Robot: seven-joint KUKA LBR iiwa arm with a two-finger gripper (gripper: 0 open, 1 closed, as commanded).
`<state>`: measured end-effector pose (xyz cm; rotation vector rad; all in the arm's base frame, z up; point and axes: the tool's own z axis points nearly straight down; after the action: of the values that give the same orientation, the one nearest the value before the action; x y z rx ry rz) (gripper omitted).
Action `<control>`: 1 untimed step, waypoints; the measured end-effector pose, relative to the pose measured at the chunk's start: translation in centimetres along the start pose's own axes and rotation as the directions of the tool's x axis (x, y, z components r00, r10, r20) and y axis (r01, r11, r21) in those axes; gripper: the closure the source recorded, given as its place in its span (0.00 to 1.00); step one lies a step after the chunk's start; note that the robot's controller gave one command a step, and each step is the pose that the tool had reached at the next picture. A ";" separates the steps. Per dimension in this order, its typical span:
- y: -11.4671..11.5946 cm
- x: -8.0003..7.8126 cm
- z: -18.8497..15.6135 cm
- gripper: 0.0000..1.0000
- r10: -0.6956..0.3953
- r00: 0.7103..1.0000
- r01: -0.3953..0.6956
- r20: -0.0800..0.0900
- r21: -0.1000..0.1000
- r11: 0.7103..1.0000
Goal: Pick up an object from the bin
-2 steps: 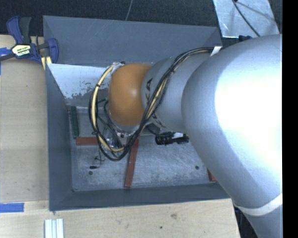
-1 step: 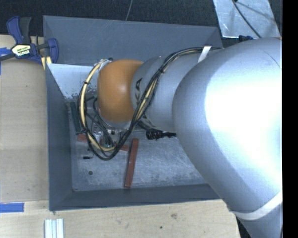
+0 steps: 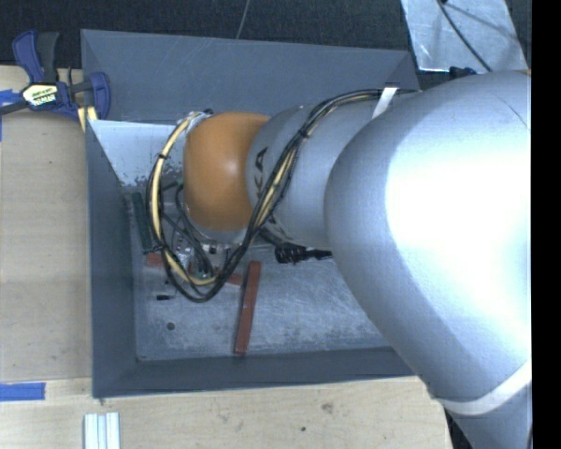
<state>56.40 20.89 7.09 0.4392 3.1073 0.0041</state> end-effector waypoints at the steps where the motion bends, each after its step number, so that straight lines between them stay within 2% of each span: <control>1: -0.2 0.1 -5.5 1.00 0.000 1.000 0.000 -0.007 0.006 1.000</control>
Offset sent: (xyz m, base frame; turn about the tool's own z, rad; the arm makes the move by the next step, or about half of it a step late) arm -0.0002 0.0002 0.1120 0.0000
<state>56.25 20.75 12.60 0.4408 3.1144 -0.0032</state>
